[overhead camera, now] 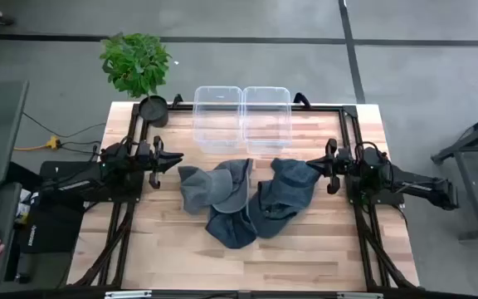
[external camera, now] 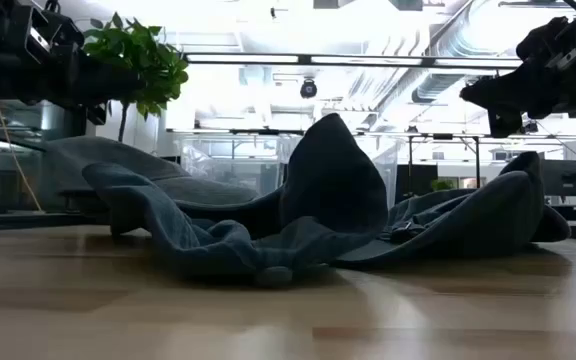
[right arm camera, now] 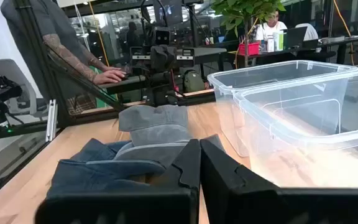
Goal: Pick & Place hat
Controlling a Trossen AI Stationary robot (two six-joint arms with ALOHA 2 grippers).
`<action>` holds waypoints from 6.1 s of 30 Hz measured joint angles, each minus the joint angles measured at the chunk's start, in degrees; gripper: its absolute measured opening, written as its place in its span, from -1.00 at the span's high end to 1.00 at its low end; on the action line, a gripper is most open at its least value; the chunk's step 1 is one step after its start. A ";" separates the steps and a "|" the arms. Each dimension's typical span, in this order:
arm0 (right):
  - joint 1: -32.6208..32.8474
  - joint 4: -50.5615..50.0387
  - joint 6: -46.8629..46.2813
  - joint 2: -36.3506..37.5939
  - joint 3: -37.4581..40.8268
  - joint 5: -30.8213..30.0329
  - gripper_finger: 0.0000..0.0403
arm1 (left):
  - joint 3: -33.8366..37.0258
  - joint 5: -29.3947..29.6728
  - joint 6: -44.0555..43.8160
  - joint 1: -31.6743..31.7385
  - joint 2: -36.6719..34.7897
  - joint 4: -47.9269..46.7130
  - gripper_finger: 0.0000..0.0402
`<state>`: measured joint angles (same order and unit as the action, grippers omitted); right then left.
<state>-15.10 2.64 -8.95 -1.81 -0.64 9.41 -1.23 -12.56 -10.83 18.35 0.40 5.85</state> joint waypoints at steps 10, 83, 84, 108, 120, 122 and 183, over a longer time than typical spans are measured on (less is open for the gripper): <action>-0.01 0.02 0.00 0.00 0.00 0.00 1.00 | 0.01 -0.01 0.01 -0.01 0.00 0.01 1.00; 0.01 0.02 0.00 -0.01 0.01 0.00 1.00 | 0.01 0.24 0.00 0.00 0.00 0.12 1.00; 0.01 0.02 0.00 -0.01 0.01 0.02 1.00 | 0.01 0.46 0.00 -0.01 -0.02 0.13 1.00; -0.01 0.02 0.01 0.00 0.00 0.02 1.00 | 0.00 3.11 -0.18 0.00 0.00 0.26 1.00; -0.01 0.01 0.00 -0.02 0.00 0.01 1.00 | 0.00 6.95 -22.21 0.00 -0.02 0.83 0.99; -0.01 0.01 0.00 -0.02 0.01 0.01 1.00 | 0.00 7.48 -26.33 0.00 -0.02 0.83 0.95; 0.00 0.15 0.00 0.00 0.02 0.02 1.00 | -30.10 20.38 -104.49 -35.81 45.03 -41.47 -0.17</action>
<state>-15.10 2.79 -8.95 -1.81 -0.62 9.43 -31.33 7.82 -115.32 -17.46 45.43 -35.62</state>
